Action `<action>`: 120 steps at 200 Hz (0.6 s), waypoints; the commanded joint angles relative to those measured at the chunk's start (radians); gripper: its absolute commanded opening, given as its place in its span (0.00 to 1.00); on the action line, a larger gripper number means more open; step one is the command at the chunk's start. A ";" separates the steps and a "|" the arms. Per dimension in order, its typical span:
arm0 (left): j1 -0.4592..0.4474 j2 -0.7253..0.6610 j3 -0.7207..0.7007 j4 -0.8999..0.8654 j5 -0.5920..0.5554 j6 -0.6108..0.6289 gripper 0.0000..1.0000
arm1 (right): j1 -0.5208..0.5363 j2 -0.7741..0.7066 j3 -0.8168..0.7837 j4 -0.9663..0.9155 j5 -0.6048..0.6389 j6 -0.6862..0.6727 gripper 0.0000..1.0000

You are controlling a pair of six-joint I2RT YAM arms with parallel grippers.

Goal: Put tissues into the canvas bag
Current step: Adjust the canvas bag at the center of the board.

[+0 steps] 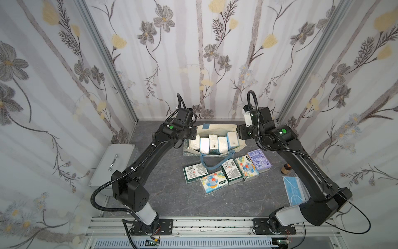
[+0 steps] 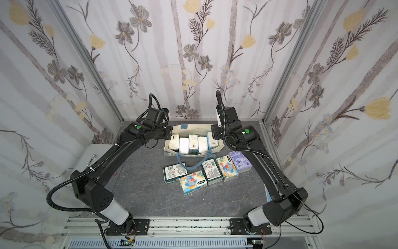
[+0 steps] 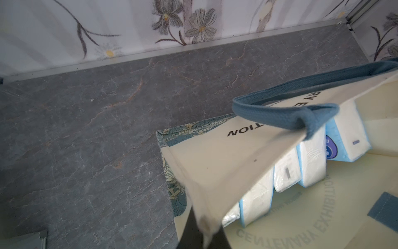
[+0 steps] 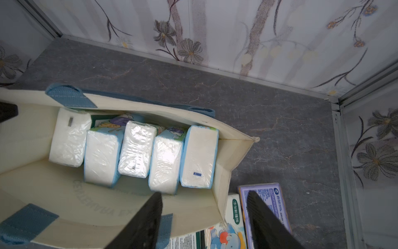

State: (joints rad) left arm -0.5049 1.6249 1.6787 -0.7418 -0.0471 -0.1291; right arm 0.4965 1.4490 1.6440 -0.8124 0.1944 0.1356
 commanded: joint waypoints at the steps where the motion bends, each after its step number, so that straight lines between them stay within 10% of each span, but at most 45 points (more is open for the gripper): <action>1: 0.002 -0.046 -0.016 0.171 0.000 0.065 0.00 | -0.019 0.001 -0.055 0.023 0.040 -0.009 0.74; 120: -0.060 -0.421 -0.613 0.598 -0.020 0.230 0.00 | -0.028 0.017 -0.326 0.159 -0.076 0.154 0.57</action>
State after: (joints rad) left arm -0.5514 1.2232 1.0954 -0.3367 -0.0486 0.0219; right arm 0.4702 1.4551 1.3380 -0.7246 0.1444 0.2516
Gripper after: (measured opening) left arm 0.055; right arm 0.620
